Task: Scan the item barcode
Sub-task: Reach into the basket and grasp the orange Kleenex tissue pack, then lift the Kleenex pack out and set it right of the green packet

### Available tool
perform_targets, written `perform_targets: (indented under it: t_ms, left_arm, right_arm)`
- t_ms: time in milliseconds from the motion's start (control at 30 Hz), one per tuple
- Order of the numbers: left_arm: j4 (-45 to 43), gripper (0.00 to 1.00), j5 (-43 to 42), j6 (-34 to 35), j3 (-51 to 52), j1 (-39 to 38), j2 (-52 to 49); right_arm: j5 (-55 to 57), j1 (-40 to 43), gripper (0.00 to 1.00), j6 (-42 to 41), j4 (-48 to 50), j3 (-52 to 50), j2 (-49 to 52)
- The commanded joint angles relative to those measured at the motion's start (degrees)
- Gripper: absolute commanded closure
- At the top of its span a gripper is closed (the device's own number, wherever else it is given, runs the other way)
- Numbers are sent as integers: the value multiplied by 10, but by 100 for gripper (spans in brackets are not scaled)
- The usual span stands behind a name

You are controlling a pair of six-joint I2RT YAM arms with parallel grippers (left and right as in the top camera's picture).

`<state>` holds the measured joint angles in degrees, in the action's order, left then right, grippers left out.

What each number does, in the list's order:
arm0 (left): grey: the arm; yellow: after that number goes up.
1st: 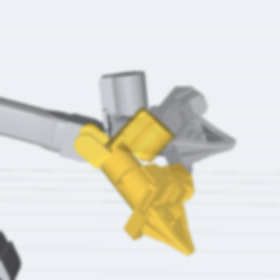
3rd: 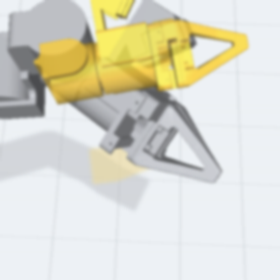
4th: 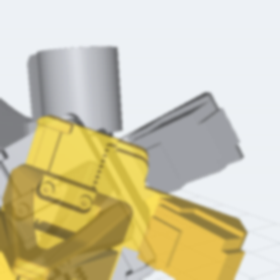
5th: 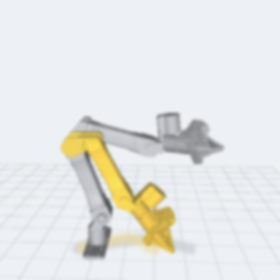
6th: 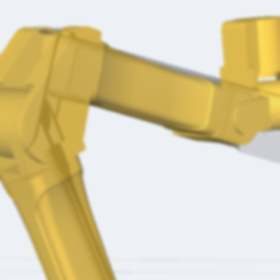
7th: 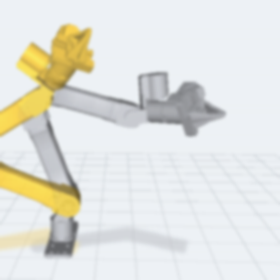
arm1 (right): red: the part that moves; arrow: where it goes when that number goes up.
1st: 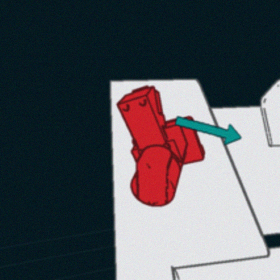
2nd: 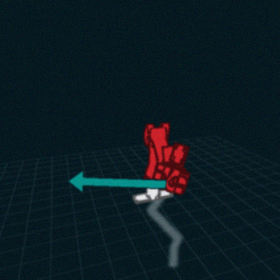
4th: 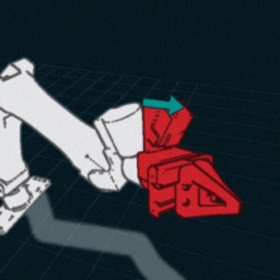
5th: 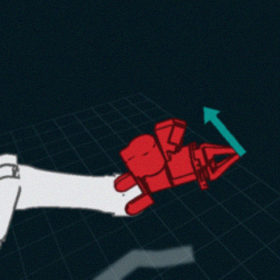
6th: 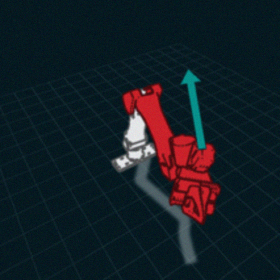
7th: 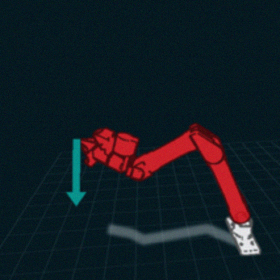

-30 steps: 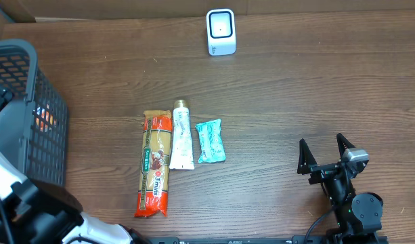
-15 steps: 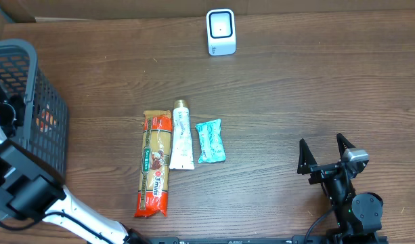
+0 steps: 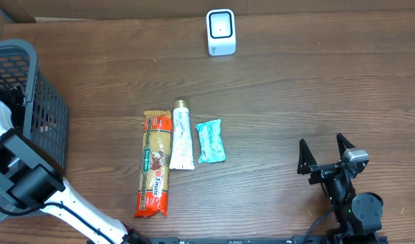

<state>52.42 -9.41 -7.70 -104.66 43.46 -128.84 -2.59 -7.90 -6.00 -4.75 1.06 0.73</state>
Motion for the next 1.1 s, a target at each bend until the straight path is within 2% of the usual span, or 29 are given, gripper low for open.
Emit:
perform_targets:
  t_ms: [0,167,300,533,667,867,967,1067]
  left_arm:
    - [21,96,-5,13,-4,-3,11]
    - [30,96,-8,60,-15,-3,90]
    - [30,96,-16,115,-29,-3,196]
    - [38,96,-150,130,-30,-28,390]
    - [82,96,-171,119,-30,-110,459]
    - [196,96,-119,59,-11,-322,461]
    - [206,96,-77,61,33,-412,443]
    - [174,96,-65,77,101,-483,424]
  right_arm:
    - [-1,2,0,-2,2,-6,-6]
    - [-1,2,0,-2,2,-6,-6]
    - [-1,2,0,-2,2,-6,-6]
    - [-1,2,0,-2,2,-6,-6]
    - [-1,2,0,-2,2,-6,-6]
    - [-1,2,0,-2,2,-6,-6]
    - [-1,2,0,-2,2,-6,-6]
    - [-1,2,0,-2,2,-6,-6]
